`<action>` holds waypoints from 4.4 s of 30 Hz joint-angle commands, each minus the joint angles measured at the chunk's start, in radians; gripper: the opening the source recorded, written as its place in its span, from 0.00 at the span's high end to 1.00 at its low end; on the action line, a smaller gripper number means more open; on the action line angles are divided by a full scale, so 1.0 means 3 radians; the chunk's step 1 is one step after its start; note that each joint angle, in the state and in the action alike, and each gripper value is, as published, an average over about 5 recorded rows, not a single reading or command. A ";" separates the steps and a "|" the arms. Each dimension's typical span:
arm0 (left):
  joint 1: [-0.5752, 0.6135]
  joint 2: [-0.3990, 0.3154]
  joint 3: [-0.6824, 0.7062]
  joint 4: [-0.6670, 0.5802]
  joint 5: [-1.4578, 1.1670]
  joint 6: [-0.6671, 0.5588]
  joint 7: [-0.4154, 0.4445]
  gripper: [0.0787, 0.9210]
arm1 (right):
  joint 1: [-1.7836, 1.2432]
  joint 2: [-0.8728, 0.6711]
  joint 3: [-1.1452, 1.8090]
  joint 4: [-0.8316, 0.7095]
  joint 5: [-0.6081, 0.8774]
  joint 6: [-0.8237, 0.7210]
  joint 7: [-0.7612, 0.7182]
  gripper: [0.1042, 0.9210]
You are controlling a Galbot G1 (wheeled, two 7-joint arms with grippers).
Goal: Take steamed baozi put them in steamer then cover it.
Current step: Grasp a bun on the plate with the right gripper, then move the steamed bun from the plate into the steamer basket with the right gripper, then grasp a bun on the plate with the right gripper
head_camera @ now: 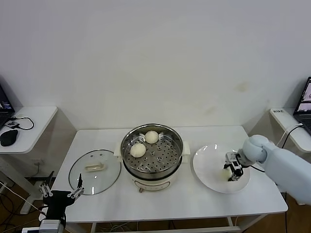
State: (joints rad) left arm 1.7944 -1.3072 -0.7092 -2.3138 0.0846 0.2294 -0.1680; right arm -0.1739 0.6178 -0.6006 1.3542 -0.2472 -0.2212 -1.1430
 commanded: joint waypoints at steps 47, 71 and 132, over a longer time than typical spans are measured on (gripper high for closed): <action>-0.0017 -0.0053 -0.0210 -0.0035 -0.0079 0.0003 0.0006 0.12 | 0.2072 0.1902 -0.2169 0.0243 0.1035 0.0588 0.0578 0.40; -0.0020 -0.0089 -0.0204 -0.0052 -0.0093 -0.0007 -0.0002 0.12 | 0.2103 0.1818 -0.2314 0.0456 0.0604 0.1197 0.0526 0.38; -0.0047 0.0093 -0.0131 -0.0033 -0.0073 0.0025 0.0028 0.12 | -0.0383 0.0259 0.0845 -0.0895 -0.0485 0.0291 0.0055 0.12</action>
State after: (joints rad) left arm 1.7770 -1.2791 -0.7486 -2.3230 0.0624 0.2378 -0.1593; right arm -0.1785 0.6121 -0.4497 1.2287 -0.3114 -0.1568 -1.1253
